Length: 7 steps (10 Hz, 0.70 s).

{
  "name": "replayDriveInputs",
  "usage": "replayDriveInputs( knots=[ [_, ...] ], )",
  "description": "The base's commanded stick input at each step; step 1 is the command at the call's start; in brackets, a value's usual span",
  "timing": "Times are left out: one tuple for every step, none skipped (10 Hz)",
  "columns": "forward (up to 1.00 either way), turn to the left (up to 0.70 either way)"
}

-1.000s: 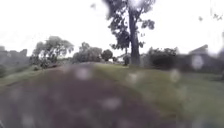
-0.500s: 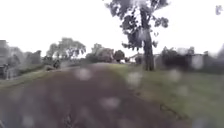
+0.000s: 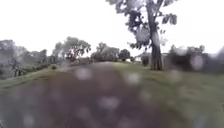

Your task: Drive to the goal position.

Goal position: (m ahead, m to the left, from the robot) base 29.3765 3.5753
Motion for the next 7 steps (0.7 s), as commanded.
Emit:
replayDriveInputs(
  knots=[
    [0.7, 0.0],
    [0.7, 0.0],
    [0.7, 0.0],
    [0.7, 0.0],
    [0.7, 0.0],
    [0.7, 0.0],
    [0.7, 0.0]
  ],
)
